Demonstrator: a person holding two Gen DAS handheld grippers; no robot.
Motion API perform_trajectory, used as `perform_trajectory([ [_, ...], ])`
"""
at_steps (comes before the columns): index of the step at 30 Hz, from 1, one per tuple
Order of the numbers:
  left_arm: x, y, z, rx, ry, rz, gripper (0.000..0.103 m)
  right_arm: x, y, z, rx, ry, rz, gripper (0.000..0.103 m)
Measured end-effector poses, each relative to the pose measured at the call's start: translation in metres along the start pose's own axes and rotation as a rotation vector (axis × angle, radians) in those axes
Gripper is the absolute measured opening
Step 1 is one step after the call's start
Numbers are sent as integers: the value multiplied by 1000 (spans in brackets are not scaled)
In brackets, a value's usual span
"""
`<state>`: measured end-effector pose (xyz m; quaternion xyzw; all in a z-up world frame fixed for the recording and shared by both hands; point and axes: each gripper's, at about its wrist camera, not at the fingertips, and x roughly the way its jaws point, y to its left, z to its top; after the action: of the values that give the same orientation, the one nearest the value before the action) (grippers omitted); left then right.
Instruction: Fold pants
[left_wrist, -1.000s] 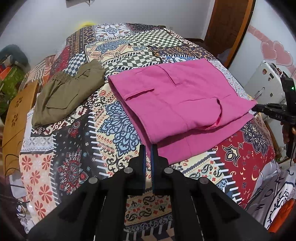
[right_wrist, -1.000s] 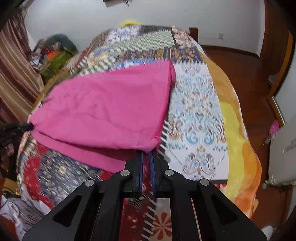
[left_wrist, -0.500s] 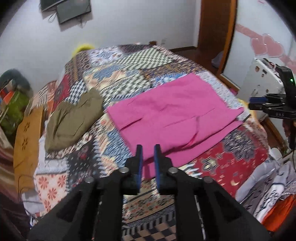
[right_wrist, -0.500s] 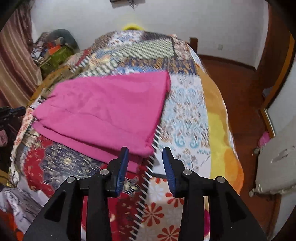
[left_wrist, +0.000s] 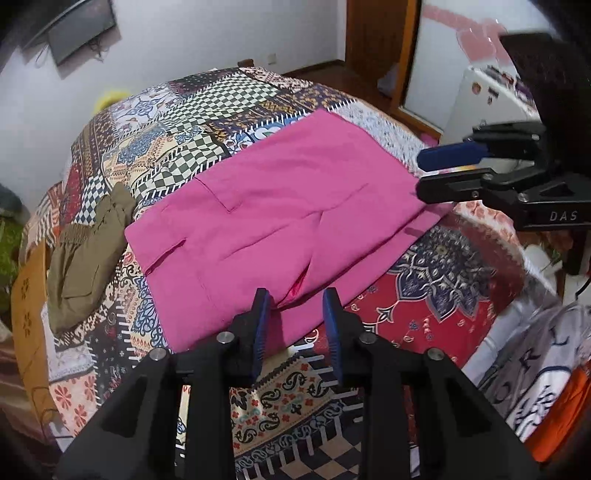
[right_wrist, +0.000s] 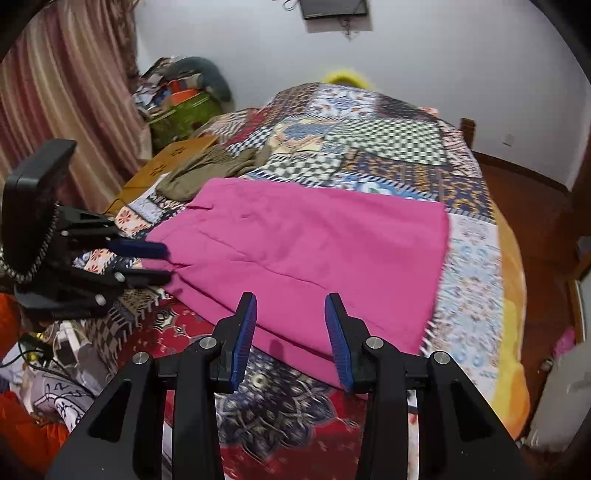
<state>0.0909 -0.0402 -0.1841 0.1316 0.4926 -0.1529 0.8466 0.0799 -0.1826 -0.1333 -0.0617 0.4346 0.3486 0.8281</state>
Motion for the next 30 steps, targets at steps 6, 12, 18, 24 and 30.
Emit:
perform_trajectory([
  [6, 18, -4, 3, 34, 23, 62, 49, 17, 4, -2, -14, 42, 30, 35],
  [12, 25, -3, 15, 42, 5, 54, 49, 25, 4, -4, -6, 67, 51, 35],
  [18, 22, 11, 28, -26, -13, -9, 35, 31, 12, -3, -34, 80, 64, 45],
  [24, 15, 9, 34, -18, -29, -33, 24, 34, 20, 3, -87, 38, 41, 48],
  [30, 11, 7, 37, -10, -30, -44, 24, 44, 25, 6, -155, 36, 4, 45],
])
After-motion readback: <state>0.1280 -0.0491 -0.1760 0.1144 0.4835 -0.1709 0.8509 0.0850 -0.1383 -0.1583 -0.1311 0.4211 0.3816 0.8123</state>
